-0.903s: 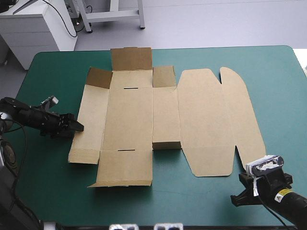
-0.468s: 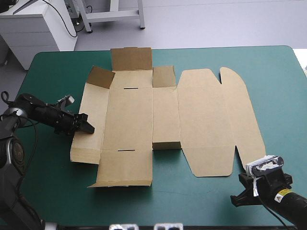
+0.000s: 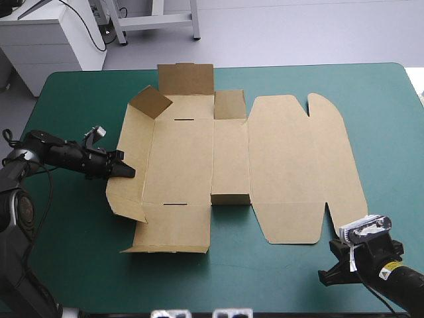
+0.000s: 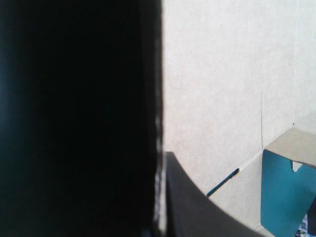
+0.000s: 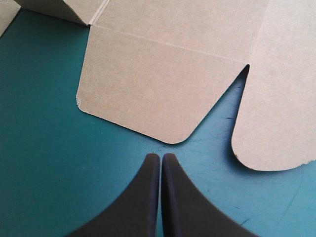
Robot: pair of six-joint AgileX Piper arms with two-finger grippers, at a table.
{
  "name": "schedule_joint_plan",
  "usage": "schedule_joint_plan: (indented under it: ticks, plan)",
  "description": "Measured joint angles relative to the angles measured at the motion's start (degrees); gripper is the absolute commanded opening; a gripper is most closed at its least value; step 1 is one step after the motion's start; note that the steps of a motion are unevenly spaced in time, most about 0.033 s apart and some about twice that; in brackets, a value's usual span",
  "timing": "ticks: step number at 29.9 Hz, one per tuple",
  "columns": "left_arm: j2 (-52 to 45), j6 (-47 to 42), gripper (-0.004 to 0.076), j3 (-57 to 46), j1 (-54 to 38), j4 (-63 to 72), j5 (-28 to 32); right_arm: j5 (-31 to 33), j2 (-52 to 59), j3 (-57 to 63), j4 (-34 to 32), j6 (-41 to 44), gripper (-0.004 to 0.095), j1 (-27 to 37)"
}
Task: Fold the box
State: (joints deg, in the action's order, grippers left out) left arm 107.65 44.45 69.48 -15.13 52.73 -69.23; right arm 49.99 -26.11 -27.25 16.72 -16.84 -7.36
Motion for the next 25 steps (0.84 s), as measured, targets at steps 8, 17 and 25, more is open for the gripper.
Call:
schedule_joint_plan:
  ticks: [8,17,25]
  plan:
    - [-3.8,2.3,-0.0001,6.2,6.0,-0.3,0.8,0.0,0.0,0.0,0.0,0.0,-0.0001,0.0]
    - [-8.6,-2.3,-0.0002,29.2,17.4,-14.6,-1.5,0.0,0.0,0.0,0.0,0.0,-0.0001,0.0]
    - [-9.5,-5.0,-0.0004,43.7,31.6,-31.6,-1.7,0.0,0.0,0.0,0.0,0.0,-0.0001,0.0]
